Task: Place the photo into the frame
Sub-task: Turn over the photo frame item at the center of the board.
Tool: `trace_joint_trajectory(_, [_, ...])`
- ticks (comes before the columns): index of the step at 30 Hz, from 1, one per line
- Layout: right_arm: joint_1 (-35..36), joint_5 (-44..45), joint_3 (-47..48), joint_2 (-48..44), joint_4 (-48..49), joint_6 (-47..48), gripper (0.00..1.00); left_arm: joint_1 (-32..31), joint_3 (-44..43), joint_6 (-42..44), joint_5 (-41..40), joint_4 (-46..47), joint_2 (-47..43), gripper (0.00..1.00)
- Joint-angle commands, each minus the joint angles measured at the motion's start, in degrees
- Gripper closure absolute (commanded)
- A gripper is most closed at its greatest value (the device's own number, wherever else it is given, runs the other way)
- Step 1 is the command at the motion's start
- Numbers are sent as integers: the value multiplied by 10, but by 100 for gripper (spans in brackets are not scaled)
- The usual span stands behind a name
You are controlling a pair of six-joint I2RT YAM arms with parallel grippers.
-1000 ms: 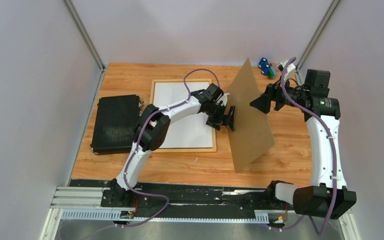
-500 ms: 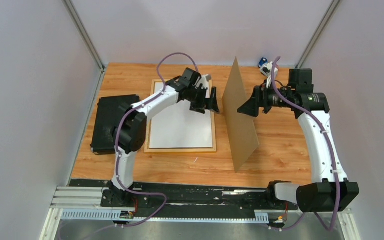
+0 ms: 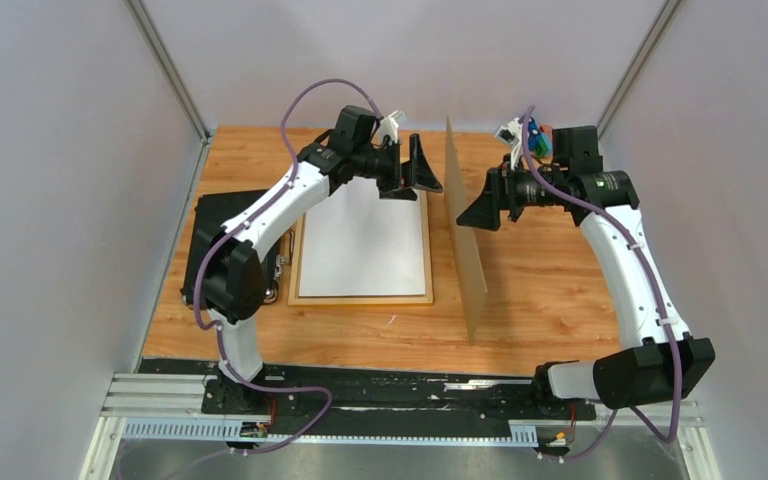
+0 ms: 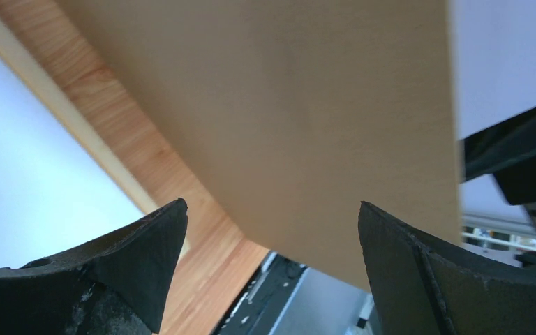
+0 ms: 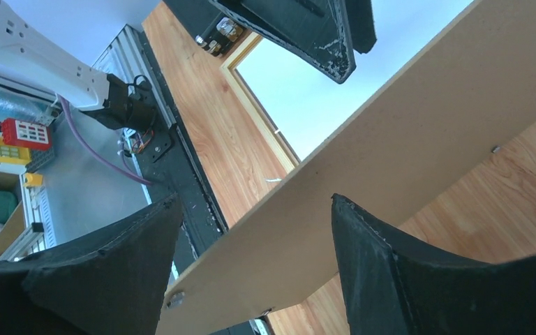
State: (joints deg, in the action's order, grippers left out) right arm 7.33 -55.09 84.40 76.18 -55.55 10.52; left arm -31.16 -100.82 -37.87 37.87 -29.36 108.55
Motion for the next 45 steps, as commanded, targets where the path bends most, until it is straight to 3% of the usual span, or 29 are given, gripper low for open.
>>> trace_joint_trajectory(1, [22, -16, 28, 11, 16, -6, 23, -2, 16, -129, 47, 96, -48, 0])
trace_joint_trajectory(15, [36, -15, 12, 15, 22, -9, 23, -2, 124, -236, 48, 166, -102, 0])
trace_joint_trajectory(23, [36, -9, -4, 12, 27, -9, 23, -2, 129, -234, 38, 161, -105, 0])
trace_joint_trajectory(32, [32, 30, -29, -1, 37, 0, 22, -3, 161, -215, 23, 178, -94, 8])
trace_joint_trajectory(37, [5, 54, -82, -13, 51, 16, 22, -3, 173, -198, 16, 187, -60, 13])
trace_joint_trajectory(45, [-77, 87, -241, 19, 138, 68, 25, -14, 193, -191, 15, 212, -26, 19])
